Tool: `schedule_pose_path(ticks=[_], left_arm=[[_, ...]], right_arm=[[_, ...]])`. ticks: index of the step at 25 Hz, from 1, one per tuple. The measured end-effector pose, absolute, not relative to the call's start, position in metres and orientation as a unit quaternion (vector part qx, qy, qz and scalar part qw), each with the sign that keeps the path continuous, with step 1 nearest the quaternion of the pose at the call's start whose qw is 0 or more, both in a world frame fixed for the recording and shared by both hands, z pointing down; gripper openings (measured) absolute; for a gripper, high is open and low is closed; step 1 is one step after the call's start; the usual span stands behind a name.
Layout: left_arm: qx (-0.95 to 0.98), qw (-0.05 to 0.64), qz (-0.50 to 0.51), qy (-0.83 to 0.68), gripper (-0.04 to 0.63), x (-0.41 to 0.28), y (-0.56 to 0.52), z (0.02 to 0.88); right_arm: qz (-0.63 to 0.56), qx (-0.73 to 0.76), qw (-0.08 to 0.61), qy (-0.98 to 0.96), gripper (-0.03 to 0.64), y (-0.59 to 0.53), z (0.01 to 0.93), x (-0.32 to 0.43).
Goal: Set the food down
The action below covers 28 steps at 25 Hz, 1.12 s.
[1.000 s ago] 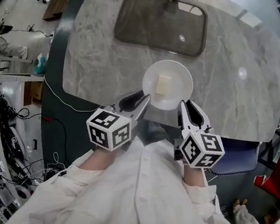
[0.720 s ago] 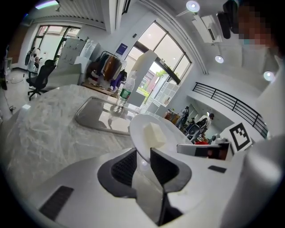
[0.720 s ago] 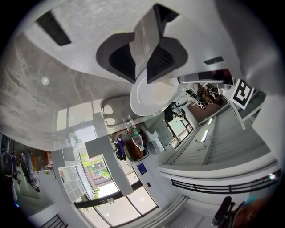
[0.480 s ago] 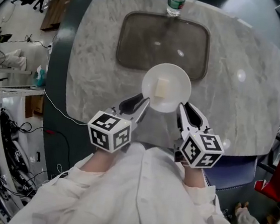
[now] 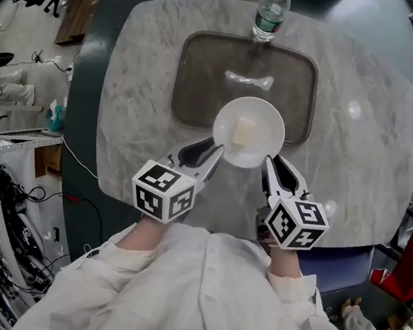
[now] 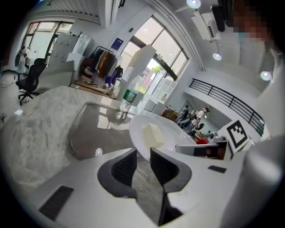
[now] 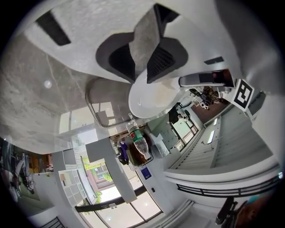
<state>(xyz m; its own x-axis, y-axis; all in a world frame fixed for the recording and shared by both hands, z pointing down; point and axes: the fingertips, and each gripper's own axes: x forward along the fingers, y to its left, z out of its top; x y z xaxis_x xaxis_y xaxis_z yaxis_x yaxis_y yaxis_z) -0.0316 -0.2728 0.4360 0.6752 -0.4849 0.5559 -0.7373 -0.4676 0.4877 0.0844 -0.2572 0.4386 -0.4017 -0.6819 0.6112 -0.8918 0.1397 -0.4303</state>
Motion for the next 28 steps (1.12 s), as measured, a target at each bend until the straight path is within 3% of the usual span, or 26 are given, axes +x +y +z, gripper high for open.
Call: schedule_pose_path(ticks=[15, 28], left_arm=[[0.839, 0.365, 0.186, -0.358, 0.091, -0.026, -0.344, 0.459], [0.838, 0.354, 0.215, -0.357, 0.094, -0.027, -0.390, 0.483]], right_arm=[[0.392, 0.530, 0.153, -0.736, 0.063, -0.326, 0.461, 0.089], [0.380, 0.510, 0.210, -0.743, 0.064, -0.373, 0.485, 0.086]])
